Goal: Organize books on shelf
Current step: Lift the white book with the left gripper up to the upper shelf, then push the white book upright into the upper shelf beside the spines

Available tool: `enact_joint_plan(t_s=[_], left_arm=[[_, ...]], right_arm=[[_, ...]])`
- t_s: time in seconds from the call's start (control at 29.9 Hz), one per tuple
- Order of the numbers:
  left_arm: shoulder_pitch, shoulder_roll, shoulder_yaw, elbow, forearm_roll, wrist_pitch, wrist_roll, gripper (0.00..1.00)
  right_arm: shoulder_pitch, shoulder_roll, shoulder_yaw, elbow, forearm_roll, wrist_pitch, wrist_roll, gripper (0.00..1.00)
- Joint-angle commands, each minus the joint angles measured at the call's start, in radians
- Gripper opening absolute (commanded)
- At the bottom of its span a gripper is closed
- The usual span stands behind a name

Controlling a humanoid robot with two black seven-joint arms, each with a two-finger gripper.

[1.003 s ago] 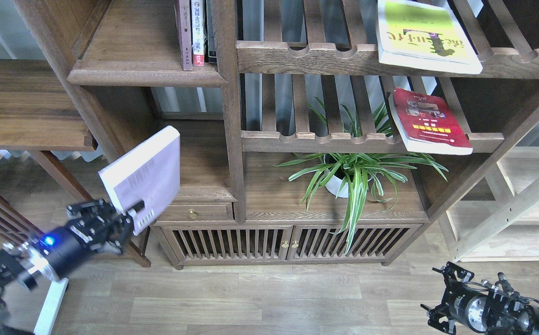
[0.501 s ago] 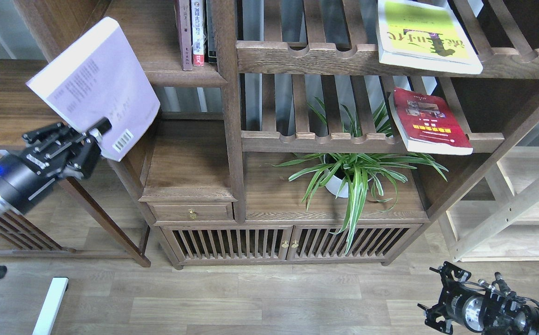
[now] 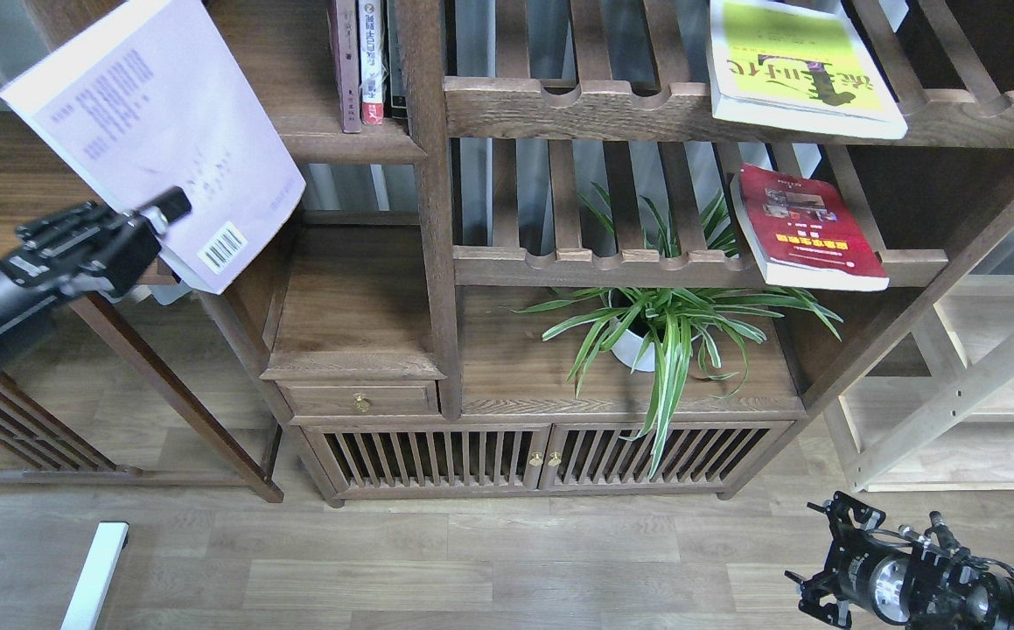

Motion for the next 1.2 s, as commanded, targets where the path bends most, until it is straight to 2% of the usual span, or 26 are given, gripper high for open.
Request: enact_joint_plan(t_s=[0.0,0.13,0.3,0.37,0.47,0.53,0.8,1.04,1.17], left_arm=[[-0.044,0.049,0.002,-0.001,-0.062,-0.035,0.016,0.00],[-0.091,0.077,0.005,0.001,-0.110,-0.044,0.028,0.00],[-0.148,0.080,0.013,0.019,-0.119,-0.017,0.031,0.00],[-0.167,0.074,0.013,0.035,-0.119,0.015,0.036,0.00],[-0.212,0.042,0.016,0.059,-0.113,0.064,0.081,0.00],[-0.255,-0.006,0.034,0.079,-0.105,0.101,0.097,0.00],[-0.484,-0.152,0.233,0.139,-0.094,0.236,0.108,0.00],[-0.558,-0.218,0.270,0.156,-0.101,0.373,0.123,0.00],[-0.591,-0.253,0.286,0.171,-0.091,0.477,0.132,0.00]], right_arm=[[0.000,0.011,0.000,-0.001,0.000,0.000,0.000,0.99],[0.002,0.014,0.000,-0.001,0.002,0.000,0.000,0.99],[0.007,0.014,0.000,-0.001,0.000,0.000,0.000,0.99],[0.007,0.014,0.000,-0.001,0.000,0.000,0.000,0.99],[0.007,0.014,0.000,0.001,0.000,0.000,0.000,0.99],[0.007,0.014,0.000,-0.001,0.000,0.000,0.000,0.99],[-0.001,0.012,0.000,0.001,-0.002,-0.003,0.000,0.99],[-0.007,0.009,0.000,0.001,-0.003,-0.008,0.000,0.99],[-0.007,0.008,0.000,0.001,-0.003,-0.011,0.000,0.99]])
